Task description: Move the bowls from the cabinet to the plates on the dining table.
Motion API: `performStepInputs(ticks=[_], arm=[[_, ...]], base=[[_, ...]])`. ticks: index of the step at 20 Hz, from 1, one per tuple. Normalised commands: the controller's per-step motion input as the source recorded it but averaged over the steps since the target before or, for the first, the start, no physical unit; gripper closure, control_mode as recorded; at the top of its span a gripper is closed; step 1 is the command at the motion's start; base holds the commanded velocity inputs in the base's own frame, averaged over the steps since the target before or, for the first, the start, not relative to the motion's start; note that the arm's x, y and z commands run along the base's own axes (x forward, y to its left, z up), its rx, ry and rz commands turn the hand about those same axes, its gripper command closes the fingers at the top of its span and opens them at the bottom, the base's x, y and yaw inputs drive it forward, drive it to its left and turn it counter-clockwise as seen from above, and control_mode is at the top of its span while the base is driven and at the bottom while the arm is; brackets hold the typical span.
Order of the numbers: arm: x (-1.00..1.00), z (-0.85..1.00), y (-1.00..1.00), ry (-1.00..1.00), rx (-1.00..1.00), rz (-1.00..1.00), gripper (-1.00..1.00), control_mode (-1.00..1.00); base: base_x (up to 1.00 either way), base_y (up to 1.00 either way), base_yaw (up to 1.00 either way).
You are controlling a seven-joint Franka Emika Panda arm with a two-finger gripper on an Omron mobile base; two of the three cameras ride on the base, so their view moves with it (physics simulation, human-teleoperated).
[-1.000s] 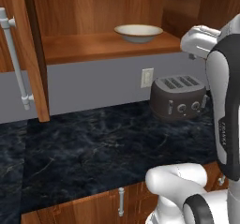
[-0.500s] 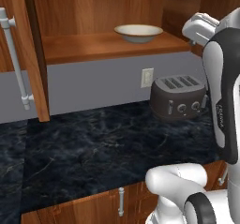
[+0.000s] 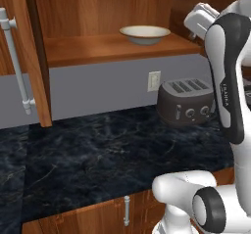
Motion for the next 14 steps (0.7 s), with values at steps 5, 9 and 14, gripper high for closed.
performStepInputs(ticks=[5, 9, 14], arm=[[0.30, 0.08, 0.03, 0.08, 0.01, 0.00, -1.00, -1.00], [0.31, -0.02, 0.08, 0.00, 0.00, 0.00, -1.00, -1.00], [0.23, -0.20, 0.15, 0.00, 0.00, 0.00, -1.00, -1.00]], base=[[0.00, 0.00, 0.00], [0.00, 0.00, 0.00], [0.00, 0.00, 0.00]])
